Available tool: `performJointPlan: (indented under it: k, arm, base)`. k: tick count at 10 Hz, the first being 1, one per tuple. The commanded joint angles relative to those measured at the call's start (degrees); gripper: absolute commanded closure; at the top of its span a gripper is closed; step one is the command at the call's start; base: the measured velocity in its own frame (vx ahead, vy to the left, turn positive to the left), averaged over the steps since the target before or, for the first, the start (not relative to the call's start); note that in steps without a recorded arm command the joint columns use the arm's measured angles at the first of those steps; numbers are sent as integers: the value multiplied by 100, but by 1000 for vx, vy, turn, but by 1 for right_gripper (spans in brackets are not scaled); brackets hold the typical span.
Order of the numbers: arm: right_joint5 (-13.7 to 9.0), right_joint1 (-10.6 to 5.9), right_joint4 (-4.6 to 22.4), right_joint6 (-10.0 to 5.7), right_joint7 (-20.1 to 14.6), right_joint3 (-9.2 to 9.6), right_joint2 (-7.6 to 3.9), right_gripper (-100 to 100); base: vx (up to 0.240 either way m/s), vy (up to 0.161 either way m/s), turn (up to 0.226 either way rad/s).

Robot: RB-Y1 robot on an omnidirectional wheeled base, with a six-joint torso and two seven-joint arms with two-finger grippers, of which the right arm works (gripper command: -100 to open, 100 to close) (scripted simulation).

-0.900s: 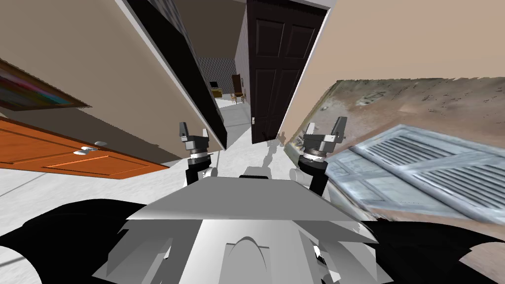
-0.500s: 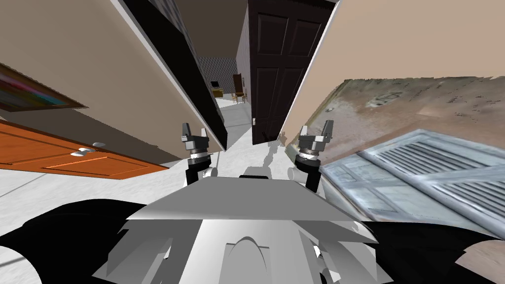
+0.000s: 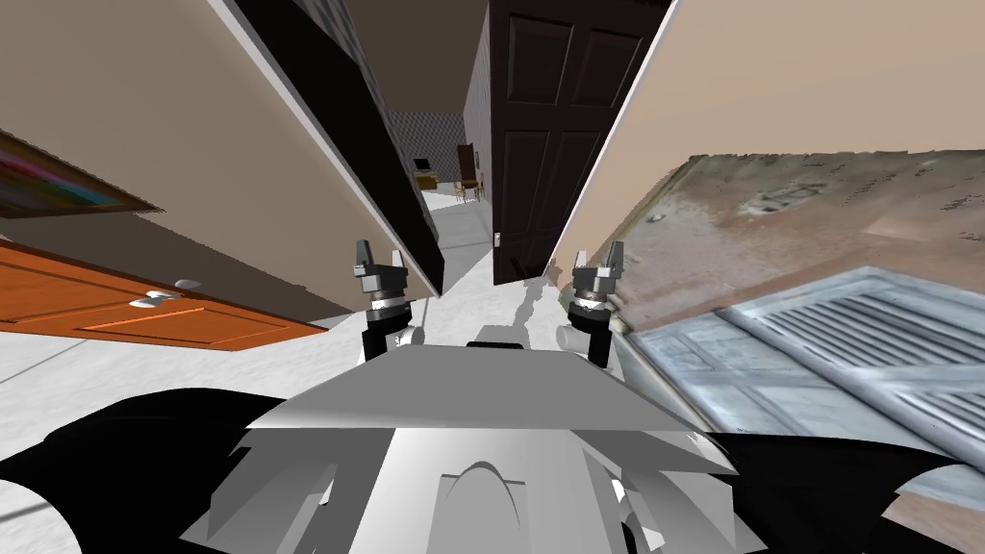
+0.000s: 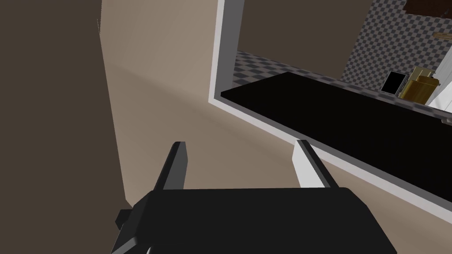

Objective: Push the door open

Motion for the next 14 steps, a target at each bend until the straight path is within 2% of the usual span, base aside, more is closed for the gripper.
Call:
performJointPlan:
  k: [1, 8, 14]
  arm:
    - [-19, -78, 222, -43, -20, -40, -60, -100]
    - [23, -403, 1158, -171, 34, 11, -153, -100]
    - [66, -727, 2090, -298, 87, 61, -206, -100]
  base:
    - [96, -1, 31]
    - [99, 4, 35]
    - [95, 0, 40]
